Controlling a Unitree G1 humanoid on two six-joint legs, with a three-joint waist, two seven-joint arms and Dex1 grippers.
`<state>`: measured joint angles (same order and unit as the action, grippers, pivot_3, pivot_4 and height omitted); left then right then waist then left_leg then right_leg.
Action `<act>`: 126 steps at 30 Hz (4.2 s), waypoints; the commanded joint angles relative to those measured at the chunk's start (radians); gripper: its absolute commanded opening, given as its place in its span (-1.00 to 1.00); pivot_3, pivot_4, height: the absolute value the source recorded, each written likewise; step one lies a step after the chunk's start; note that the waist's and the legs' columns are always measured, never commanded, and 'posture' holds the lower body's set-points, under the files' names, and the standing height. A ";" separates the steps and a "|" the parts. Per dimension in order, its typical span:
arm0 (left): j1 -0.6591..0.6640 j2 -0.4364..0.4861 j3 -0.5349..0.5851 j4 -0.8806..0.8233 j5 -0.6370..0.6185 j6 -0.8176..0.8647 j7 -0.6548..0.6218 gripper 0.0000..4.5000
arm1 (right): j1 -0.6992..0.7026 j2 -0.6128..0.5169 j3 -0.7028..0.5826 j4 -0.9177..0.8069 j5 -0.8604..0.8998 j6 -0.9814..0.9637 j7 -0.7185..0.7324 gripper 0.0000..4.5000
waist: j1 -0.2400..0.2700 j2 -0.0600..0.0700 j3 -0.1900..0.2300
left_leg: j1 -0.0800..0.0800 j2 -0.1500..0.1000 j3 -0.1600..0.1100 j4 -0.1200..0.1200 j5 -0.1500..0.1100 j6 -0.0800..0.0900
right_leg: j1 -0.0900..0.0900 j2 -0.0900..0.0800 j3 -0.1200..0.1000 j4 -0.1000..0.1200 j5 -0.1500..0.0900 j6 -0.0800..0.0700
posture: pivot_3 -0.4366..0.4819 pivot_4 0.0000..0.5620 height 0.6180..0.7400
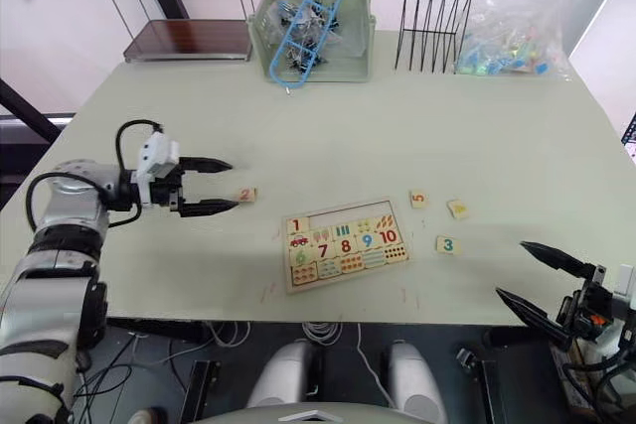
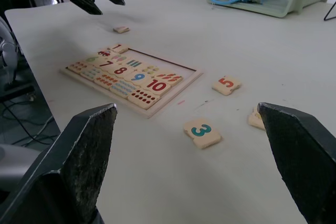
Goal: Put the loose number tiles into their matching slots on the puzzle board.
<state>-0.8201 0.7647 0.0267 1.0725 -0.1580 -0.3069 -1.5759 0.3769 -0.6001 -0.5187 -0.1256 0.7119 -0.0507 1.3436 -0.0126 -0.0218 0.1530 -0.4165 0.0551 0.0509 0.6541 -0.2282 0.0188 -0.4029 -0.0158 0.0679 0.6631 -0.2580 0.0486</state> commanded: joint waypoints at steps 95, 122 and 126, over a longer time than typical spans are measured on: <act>-0.131 -0.046 0.008 0.243 0.235 -0.118 0.041 -0.40 | -0.001 0.012 -0.026 -0.071 0.028 -0.036 -0.015 1.00 | 0.001 0.000 0.000 | 0.000 0.000 -0.001 0.001 0.000 0.000 | 0.000 0.000 0.000 0.002 0.000 0.000 | -0.05 -0.47 1.00; -0.093 -0.059 -0.004 0.242 0.260 -0.151 0.073 0.36 | 0.003 0.008 -0.041 -0.068 0.041 -0.035 -0.010 1.00 | 0.001 0.000 0.000 | 0.001 0.000 -0.001 0.001 0.000 0.000 | 0.000 0.000 0.000 0.003 0.000 0.000 | -0.05 -0.47 1.00; -0.091 -0.058 -0.004 0.243 0.259 -0.153 0.072 0.36 | -0.003 0.011 -0.043 -0.064 0.040 -0.044 -0.011 1.00 | 0.001 0.000 0.000 | 0.001 0.000 -0.001 0.001 0.000 0.000 | 0.000 0.000 0.000 0.003 0.000 0.000 | -0.05 -0.47 1.00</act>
<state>-0.9199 0.6997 0.0268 1.3261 0.0963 -0.4483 -1.5087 0.3754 -0.5836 -0.5287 -0.1812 0.7327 -0.0727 1.3265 -0.0115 -0.0219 0.1529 -0.4155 0.0551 0.0501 0.6555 -0.2281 0.0189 -0.4026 -0.0160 0.0674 0.6667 -0.2576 0.0487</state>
